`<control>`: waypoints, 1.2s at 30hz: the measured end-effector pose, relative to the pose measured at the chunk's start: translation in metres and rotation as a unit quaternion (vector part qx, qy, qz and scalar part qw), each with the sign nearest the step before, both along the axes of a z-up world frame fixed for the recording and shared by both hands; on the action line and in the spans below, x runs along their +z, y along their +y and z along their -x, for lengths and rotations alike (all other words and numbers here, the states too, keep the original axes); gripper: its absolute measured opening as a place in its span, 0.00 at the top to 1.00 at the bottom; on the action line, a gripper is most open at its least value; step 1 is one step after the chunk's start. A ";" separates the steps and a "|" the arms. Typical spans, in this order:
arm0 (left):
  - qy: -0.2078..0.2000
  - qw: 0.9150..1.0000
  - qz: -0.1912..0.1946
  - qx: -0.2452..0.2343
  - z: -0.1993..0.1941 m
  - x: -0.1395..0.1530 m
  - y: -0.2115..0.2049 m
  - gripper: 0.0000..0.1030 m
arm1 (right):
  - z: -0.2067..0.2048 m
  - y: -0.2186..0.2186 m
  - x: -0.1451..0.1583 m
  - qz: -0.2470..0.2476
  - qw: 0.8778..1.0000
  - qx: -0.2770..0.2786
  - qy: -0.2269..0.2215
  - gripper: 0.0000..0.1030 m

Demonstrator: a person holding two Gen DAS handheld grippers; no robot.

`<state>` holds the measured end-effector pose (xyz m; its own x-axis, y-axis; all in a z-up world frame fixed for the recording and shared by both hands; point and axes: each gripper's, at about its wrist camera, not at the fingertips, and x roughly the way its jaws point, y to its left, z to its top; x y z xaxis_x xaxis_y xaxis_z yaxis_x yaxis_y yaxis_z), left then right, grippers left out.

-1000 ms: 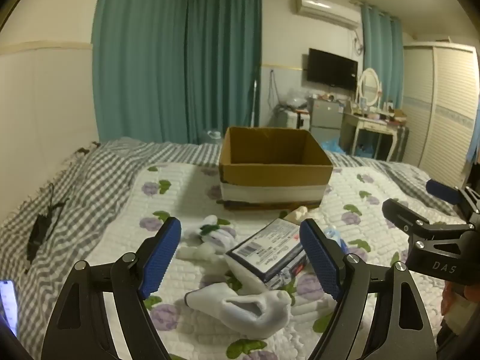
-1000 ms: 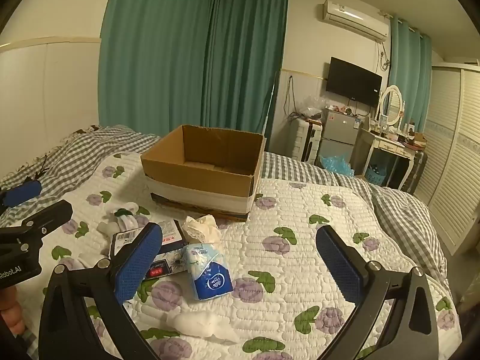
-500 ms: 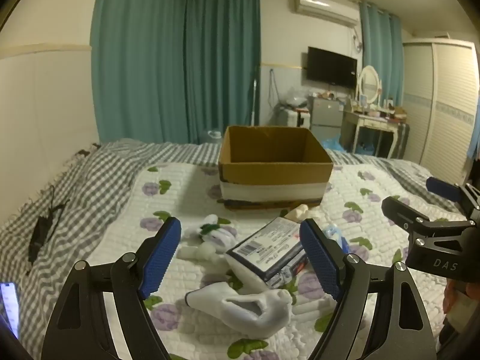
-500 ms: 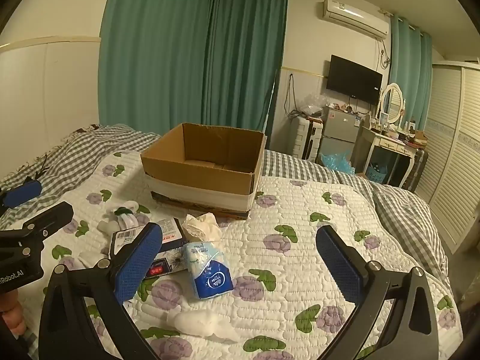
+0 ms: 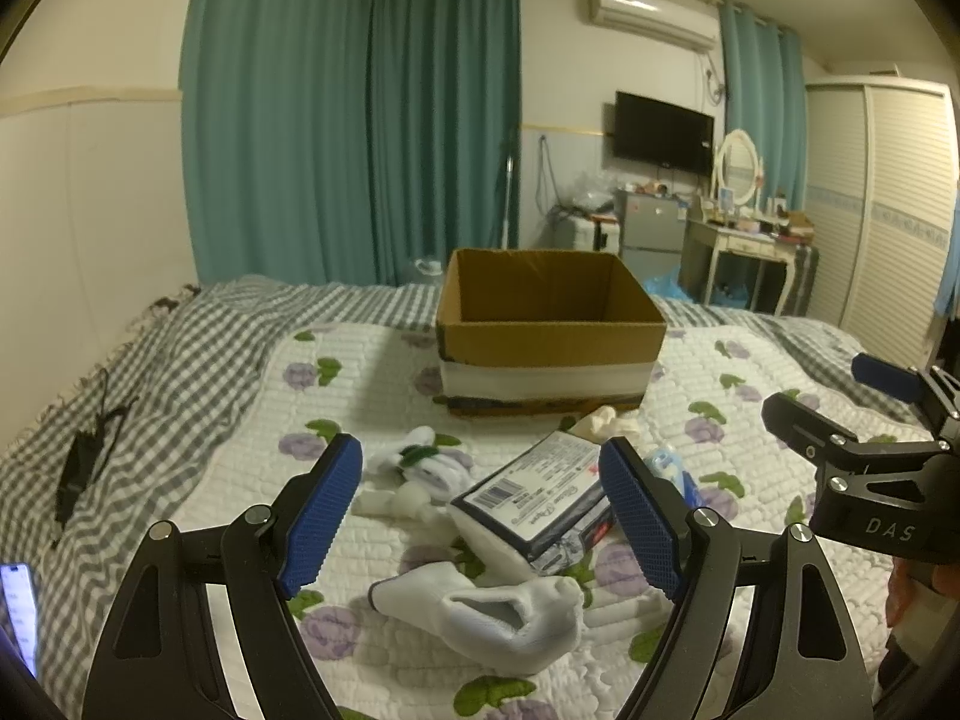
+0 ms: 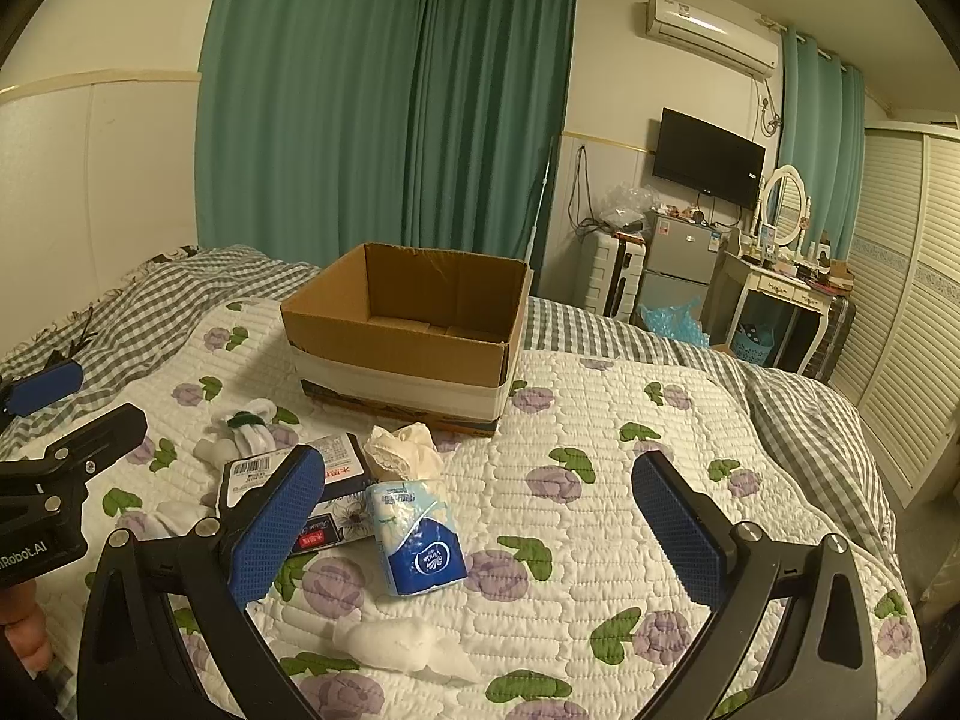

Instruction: Organize soft objects

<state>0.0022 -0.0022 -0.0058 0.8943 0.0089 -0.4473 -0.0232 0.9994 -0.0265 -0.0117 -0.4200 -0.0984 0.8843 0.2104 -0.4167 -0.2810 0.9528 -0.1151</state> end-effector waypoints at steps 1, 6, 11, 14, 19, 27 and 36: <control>0.000 1.000 -0.001 -0.001 0.001 0.000 -0.001 0.20 | 0.000 0.000 0.000 0.000 1.000 0.000 0.000 0.00; 0.000 1.000 -0.001 -0.002 0.002 -0.001 -0.002 0.20 | 0.000 0.000 0.000 0.000 1.000 0.000 0.001 0.00; 0.000 1.000 -0.002 -0.002 0.002 -0.001 -0.002 0.20 | 0.000 0.000 0.000 0.000 1.000 0.000 0.001 0.00; 0.000 1.000 -0.002 -0.002 0.002 -0.001 -0.002 0.20 | 0.000 0.001 0.000 0.000 1.000 0.000 0.001 0.00; 0.000 1.000 -0.002 -0.002 0.002 -0.001 -0.002 0.20 | -0.001 0.001 -0.001 0.001 1.000 0.000 0.002 0.00; 0.000 1.000 -0.002 -0.001 0.002 -0.001 -0.002 0.20 | -0.001 0.001 -0.001 0.001 1.000 0.000 0.003 0.00; 0.000 1.000 -0.002 -0.001 0.002 -0.001 -0.002 0.20 | -0.002 0.002 0.000 0.001 1.000 0.000 0.003 0.00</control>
<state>0.0002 -0.0041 -0.0067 0.8942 0.0087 -0.4477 -0.0208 0.9995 -0.0223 -0.0102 -0.4183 -0.0985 0.8819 0.2094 -0.4223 -0.2814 0.9526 -0.1153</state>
